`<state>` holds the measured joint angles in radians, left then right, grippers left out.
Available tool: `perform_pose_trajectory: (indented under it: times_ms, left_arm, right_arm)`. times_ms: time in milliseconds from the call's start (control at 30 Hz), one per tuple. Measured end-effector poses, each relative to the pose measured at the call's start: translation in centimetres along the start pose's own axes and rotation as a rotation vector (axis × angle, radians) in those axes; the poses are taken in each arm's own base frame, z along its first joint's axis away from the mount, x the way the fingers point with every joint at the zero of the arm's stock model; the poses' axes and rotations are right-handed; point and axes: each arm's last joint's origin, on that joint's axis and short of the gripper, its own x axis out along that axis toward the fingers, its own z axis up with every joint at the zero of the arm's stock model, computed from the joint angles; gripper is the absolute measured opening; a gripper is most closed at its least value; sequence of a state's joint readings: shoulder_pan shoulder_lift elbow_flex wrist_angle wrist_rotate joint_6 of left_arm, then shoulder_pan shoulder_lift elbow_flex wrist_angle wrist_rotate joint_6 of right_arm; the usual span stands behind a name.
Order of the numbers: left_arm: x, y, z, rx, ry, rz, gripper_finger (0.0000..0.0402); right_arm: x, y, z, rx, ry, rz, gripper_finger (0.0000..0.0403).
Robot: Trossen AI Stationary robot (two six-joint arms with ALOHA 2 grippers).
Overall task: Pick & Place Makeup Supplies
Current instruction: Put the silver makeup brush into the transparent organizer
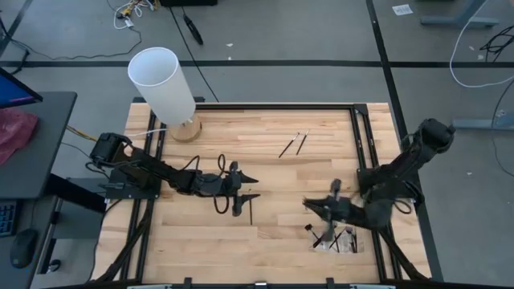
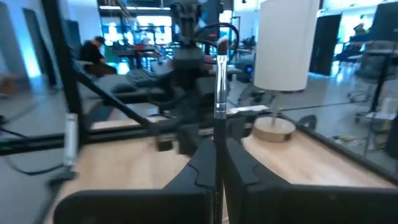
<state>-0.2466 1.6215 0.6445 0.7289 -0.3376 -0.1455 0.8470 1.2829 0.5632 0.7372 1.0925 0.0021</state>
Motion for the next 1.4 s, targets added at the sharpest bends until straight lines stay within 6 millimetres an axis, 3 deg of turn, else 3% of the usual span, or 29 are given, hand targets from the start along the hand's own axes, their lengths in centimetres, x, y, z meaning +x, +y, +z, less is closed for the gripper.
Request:
perform_pose_trajectory:
  times_ms: [400,567,867,1100,1400]
  left_arm:
    - [0.0,0.0,0.0,0.0,0.004,0.003,0.0232]
    - [0.0,0.0,-0.1,0.0,0.004,0.003,0.0232]
    - [0.0,0.1,0.0,-0.001,0.003,0.004,0.0232]
    - [0.0,0.1,0.0,-0.001,0.001,0.004,0.0232]
    - [0.0,0.1,0.0,-0.001,0.0,0.011,0.0232]
  right_arm:
    - [-10.6,3.5,-0.7,0.231,0.033,0.164,0.0003]
    - [-13.0,3.9,-1.8,0.262,0.035,0.141,0.0002]
    - [-13.0,4.6,-5.5,0.27,0.021,0.08,0.0002]
    - [-12.4,4.3,-6.6,0.266,0.021,0.065,0.0002]
    - [-9.8,3.3,-8.9,0.34,0.156,0.157,0.0002]
